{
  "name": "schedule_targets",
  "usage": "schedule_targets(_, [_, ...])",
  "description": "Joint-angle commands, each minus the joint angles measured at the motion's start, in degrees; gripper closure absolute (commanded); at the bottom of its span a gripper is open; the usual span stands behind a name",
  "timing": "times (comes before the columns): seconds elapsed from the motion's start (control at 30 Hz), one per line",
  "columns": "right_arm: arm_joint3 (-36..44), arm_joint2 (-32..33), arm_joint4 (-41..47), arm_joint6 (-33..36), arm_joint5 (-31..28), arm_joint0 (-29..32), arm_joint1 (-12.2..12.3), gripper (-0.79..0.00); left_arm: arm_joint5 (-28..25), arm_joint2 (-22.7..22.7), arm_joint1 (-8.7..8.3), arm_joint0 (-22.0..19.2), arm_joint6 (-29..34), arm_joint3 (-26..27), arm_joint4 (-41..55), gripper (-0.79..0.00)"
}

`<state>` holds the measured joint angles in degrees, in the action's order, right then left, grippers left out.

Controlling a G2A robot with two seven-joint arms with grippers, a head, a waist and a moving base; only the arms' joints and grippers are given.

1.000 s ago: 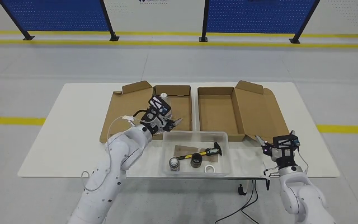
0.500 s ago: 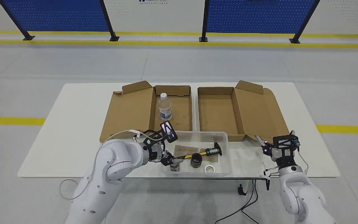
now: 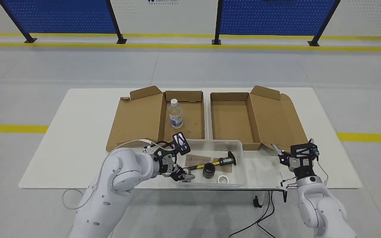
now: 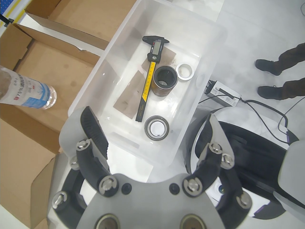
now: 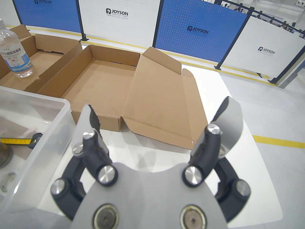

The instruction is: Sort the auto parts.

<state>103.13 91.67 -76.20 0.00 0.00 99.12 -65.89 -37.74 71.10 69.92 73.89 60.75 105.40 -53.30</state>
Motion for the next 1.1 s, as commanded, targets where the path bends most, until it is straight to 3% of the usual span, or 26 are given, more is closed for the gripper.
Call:
schedule_targets(0.0, [0.0,0.0,0.0,0.0,0.0,0.0,0.0,-0.785,0.7,-0.49,-0.12,-0.15,0.17,-0.17,0.62,-0.785])
schedule_targets(0.13, [0.0,0.0,0.0,0.0,0.0,0.0,0.0,-0.785,1.76,-1.97,-0.35,-1.58,3.46,-1.27,2.42,-0.785])
schedule_targets(0.2, [0.0,0.0,0.0,0.0,0.0,0.0,0.0,-0.785,2.51,-2.77,-0.43,-2.57,5.42,-2.05,3.5,-0.603])
schedule_targets(0.4, [0.0,0.0,0.0,0.0,0.0,0.0,0.0,-0.785,4.25,-4.44,-0.71,-4.87,8.58,-3.38,6.53,-0.588])
schedule_targets(0.63, [0.0,0.0,0.0,0.0,0.0,0.0,0.0,-0.785,5.69,-7.13,-1.01,-7.01,11.48,-4.6,8.05,-0.656])
schedule_targets(1.0, [0.0,0.0,0.0,0.0,0.0,0.0,0.0,-0.785,7.78,-10.16,-1.48,-9.73,12.47,-7.1,6.63,-0.6])
schedule_targets(1.07, [0.0,0.0,0.0,0.0,0.0,0.0,0.0,-0.785,7.99,-10.76,-1.52,-10.18,12.34,-7.51,6.48,-0.529])
